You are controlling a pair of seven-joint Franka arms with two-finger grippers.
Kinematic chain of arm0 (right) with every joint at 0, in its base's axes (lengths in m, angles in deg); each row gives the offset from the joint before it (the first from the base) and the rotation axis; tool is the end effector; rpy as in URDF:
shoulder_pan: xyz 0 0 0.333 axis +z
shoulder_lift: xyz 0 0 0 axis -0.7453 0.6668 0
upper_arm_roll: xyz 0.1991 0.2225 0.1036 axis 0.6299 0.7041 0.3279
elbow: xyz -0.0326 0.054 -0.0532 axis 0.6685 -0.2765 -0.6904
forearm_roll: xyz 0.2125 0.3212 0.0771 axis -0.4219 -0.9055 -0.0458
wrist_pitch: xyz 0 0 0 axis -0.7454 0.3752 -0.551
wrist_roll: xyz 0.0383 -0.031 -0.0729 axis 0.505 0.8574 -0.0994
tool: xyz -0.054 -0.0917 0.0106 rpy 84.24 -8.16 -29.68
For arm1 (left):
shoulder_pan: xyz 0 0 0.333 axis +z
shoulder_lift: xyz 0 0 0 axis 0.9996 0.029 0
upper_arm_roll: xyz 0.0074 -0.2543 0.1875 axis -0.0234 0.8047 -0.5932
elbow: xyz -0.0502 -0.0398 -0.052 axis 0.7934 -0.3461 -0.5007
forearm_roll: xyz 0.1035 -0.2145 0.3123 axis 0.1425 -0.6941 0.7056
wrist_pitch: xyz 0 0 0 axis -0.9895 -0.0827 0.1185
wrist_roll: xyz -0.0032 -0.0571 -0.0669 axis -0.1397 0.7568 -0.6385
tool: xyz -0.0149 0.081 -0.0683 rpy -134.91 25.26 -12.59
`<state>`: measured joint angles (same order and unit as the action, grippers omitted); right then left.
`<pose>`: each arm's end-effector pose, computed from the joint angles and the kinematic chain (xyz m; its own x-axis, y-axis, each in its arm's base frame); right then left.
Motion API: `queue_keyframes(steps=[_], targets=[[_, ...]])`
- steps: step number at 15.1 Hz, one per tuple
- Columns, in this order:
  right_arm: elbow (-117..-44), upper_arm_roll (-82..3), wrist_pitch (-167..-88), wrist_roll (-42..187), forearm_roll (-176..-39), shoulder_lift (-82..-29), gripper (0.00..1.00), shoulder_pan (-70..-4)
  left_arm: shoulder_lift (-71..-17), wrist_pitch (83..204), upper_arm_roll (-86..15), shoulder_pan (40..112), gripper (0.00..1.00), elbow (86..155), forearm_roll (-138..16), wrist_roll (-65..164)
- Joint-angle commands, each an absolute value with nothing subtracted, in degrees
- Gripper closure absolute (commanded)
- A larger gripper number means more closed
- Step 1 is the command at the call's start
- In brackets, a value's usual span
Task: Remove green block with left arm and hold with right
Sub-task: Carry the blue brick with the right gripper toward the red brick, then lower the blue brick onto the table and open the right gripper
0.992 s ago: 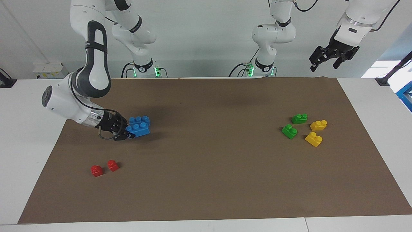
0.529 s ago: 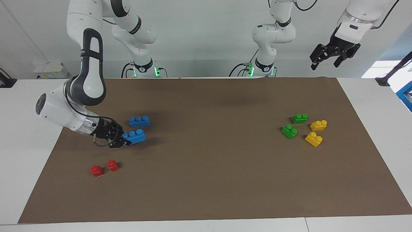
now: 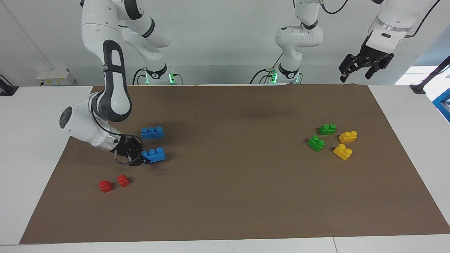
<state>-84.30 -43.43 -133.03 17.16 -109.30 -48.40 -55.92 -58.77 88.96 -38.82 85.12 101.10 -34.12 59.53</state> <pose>0.6222 -0.0258 0.2983 0.3191 -0.8371 -0.4443 -0.9477 -0.2833 -0.1470 0.5141 -0.0230 0.6651 0.9986 0.0510 -0.0137 0.0507 -0.9985 -0.0221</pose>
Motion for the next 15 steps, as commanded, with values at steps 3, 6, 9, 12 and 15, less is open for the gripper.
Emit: queue_keyframes(steps=[3, 6, 9, 12, 15], targets=[[-89.2, -43.0, -138.7, 18.7, -108.0, -49.8, 0.59, -55.1, -59.2, 90.1, -38.0, 86.4, 0.0, 102.6, -33.8, 60.4], [-88.9, -42.9, -137.9, 17.9, -108.0, -49.9, 0.03, -54.5, -59.2, 89.6, -38.1, 86.4, 0.0, 102.1, -35.2, 60.3], [-86.6, -42.7, -132.4, 16.9, -108.0, -51.3, 0.0, -54.4, -59.2, 89.6, -38.1, 86.4, 0.0, 102.1, -36.1, 60.1], [-82.7, -43.1, -124.0, 15.3, -107.9, -53.3, 0.0, -54.5, -59.3, 89.5, -38.2, 86.3, 0.0, 102.2, -36.1, 60.1], [-82.0, -43.0, -119.9, 14.4, -104.8, -57.9, 0.0, -54.4, -59.4, 89.5, -38.2, 86.3, 0.0, 102.2, -36.1, 60.2]])
